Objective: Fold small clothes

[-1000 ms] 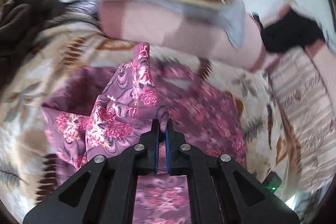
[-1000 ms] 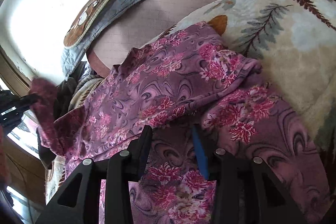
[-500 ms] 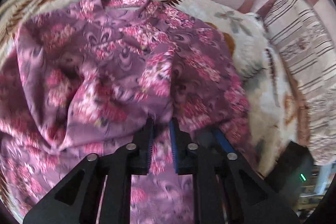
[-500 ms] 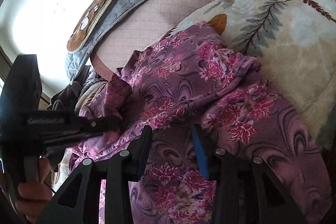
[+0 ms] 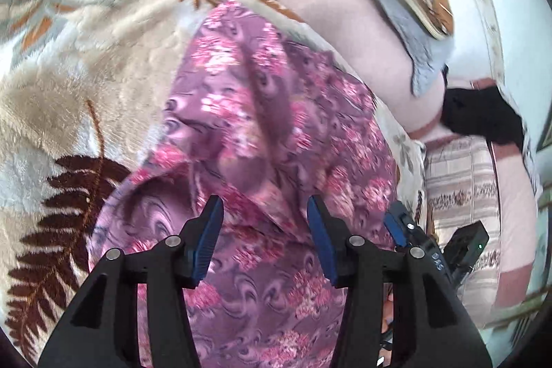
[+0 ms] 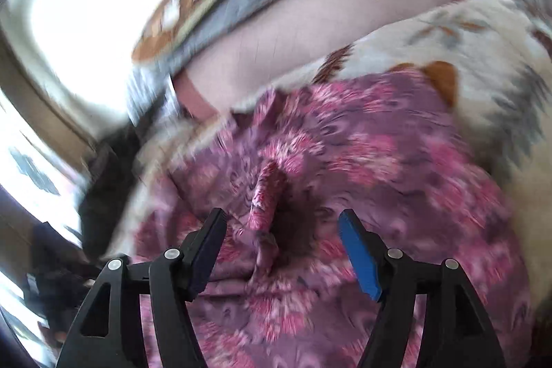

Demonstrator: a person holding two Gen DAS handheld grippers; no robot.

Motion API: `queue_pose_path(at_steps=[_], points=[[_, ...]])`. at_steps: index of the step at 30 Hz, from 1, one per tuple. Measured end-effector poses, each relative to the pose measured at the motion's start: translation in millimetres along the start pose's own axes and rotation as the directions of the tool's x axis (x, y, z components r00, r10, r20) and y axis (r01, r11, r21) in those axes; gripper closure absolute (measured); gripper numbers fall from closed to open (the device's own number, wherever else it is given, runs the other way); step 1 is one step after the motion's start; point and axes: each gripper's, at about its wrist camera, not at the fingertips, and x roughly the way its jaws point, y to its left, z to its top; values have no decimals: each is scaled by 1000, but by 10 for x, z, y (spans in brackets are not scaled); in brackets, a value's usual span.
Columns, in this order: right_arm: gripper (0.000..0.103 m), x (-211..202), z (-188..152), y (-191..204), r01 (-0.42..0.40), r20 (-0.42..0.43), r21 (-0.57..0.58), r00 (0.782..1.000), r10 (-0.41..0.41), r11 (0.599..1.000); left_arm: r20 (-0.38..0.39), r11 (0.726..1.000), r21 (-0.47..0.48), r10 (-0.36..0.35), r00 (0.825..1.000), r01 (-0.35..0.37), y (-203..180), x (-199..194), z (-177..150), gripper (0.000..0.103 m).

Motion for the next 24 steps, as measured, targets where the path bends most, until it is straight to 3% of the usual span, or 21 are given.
queue_pose_path(at_steps=[1, 2, 3, 4, 7, 10, 13, 15, 20, 22, 23, 24], points=[[35, 96, 25, 45, 4, -28, -8, 1000, -4, 1000, 2, 1000, -9, 8, 1000, -8, 23, 20, 11, 55], [49, 196, 59, 85, 10, -62, -7, 998, -11, 1000, 1, 1000, -17, 7, 1000, -7, 45, 34, 24, 55], [82, 232, 74, 105, 13, -76, -4, 997, -13, 1000, -1, 1000, -27, 8, 1000, -8, 69, 57, 43, 55], [98, 237, 107, 100, 10, -82, 5, 997, -10, 1000, -2, 999, -35, 13, 1000, -13, 96, 74, 63, 55], [97, 9, 221, -53, -7, 23, 66, 1000, 6, 998, -4, 998, -55, 27, 1000, -27, 183, 122, 141, 55], [97, -242, 289, -448, 18, 103, 175, 994, -36, 984, -20, 998, -61, 30, 999, -31, 280, 170, 173, 55], [96, -283, 239, -915, 52, 71, 324, 994, -79, 945, -25, 997, -69, 31, 999, -33, 339, 209, 183, 55], [94, -264, 148, -1153, 39, 32, 396, 998, -57, 917, -21, 997, -79, 18, 1000, -19, 358, 197, 182, 55], [83, -277, 100, -1231, -26, 56, 456, 998, 0, 890, -20, 995, -92, 26, 999, -28, 331, 203, 224, 56], [88, -291, 157, -1161, -31, 55, 421, 998, 9, 906, 4, 996, -78, 47, 999, -47, 282, 162, 255, 59], [97, -338, 214, -1097, -42, 83, 382, 996, 10, 923, 19, 996, -74, 54, 998, -52, 267, 131, 265, 66], [97, -441, 253, -1003, -65, 149, 332, 989, 16, 941, 28, 996, -71, 58, 998, -56, 266, 113, 273, 72]])
